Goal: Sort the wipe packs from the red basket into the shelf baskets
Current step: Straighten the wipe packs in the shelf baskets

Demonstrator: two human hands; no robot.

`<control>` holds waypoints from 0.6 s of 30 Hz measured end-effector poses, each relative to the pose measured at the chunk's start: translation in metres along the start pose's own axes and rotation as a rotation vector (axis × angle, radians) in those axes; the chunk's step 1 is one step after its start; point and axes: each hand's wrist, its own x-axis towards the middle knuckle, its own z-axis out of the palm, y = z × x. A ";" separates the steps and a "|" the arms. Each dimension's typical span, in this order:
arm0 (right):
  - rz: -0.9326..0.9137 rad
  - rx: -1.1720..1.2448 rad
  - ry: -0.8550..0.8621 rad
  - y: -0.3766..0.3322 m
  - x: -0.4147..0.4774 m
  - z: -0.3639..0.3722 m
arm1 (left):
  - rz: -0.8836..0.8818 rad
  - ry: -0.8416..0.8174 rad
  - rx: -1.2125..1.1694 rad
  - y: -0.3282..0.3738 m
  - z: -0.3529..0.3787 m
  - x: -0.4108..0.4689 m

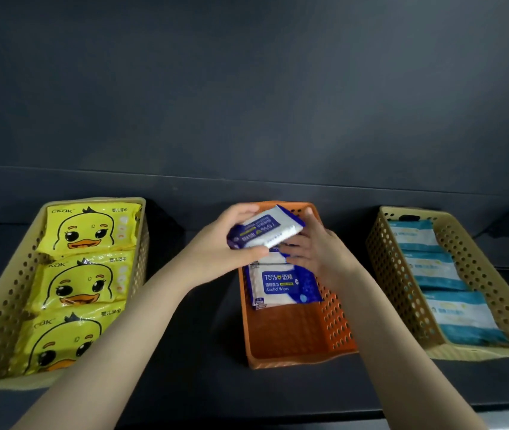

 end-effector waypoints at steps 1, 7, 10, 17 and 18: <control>0.056 0.101 -0.071 0.001 -0.001 -0.004 | 0.034 -0.022 0.068 0.002 0.004 0.002; -0.047 0.015 0.063 0.009 -0.017 -0.020 | 0.119 -0.085 0.324 0.004 0.020 0.009; -0.224 -0.148 0.214 0.010 -0.020 -0.032 | 0.082 -0.018 0.397 -0.005 0.018 0.013; -0.249 -0.484 0.254 0.027 -0.028 -0.020 | -0.131 -0.058 0.384 -0.038 0.034 0.022; -0.235 -0.495 0.263 0.029 -0.028 -0.019 | -0.125 -0.045 0.399 -0.041 0.034 0.023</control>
